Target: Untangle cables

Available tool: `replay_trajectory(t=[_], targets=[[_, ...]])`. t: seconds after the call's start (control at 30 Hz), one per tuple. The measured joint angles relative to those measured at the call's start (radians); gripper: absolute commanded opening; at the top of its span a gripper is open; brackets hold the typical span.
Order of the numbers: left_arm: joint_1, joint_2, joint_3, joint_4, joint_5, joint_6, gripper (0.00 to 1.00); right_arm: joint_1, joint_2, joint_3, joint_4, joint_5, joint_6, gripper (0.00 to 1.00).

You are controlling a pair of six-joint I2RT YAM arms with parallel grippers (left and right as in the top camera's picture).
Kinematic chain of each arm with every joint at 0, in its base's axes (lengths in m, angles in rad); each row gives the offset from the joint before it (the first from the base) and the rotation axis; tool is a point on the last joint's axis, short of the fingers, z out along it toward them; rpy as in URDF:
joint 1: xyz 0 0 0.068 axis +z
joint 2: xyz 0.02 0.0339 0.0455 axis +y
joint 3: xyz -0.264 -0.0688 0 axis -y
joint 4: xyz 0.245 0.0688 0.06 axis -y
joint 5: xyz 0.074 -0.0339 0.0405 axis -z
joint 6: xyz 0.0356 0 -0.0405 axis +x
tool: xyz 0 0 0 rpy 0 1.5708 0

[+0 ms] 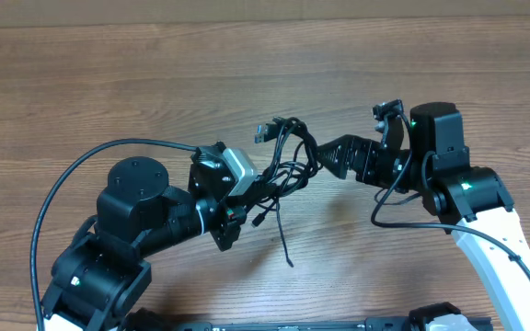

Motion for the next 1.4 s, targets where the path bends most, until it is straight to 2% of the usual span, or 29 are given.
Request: replay_trajectory(t=[0.17, 0.5, 0.6, 0.7, 0.9, 1.0, 1.1, 1.23, 1.4], targets=[[0.0, 0.0, -0.002, 0.014, 0.011, 0.0, 0.04, 0.003, 0.0, 0.001, -0.107, 0.086, -0.088, 1.0], [0.0, 0.0, -0.007, 0.021, -0.008, 0.0, 0.04, 0.003, 0.0, 0.001, -0.207, 0.25, -0.122, 1.0], [0.0, 0.0, -0.007, 0.013, -0.04, 0.0, 0.04, 0.004, 0.0, 0.001, -0.229, 0.323, -0.069, 1.0], [0.0, -0.013, -0.006, -0.009, -0.116, -0.006, 0.04, 0.003, 0.0, 0.0, -0.264, 0.456, 0.043, 1.0], [0.0, -0.018, -0.006, -0.037, -0.206, -0.011, 0.04, 0.003, 0.0, 0.0, -0.27, 0.499, 0.115, 1.0], [0.0, -0.018, -0.006, -0.055, -0.228, -0.012, 0.04, 0.003, 0.0, 0.0, -0.269, 0.44, 0.109, 1.0], [0.0, -0.018, -0.006, -0.055, -0.248, -0.023, 0.04, 0.003, 0.0, 0.0, -0.228, 0.278, 0.034, 1.0], [0.0, -0.018, -0.006, -0.055, -0.349, -0.119, 0.04, 0.003, -0.012, 0.0, -0.137, 0.044, -0.07, 1.0], [0.0, -0.018, -0.006, -0.045, -0.404, -0.234, 0.04, 0.003, -0.065, 0.0, -0.027, -0.233, -0.148, 1.0]])
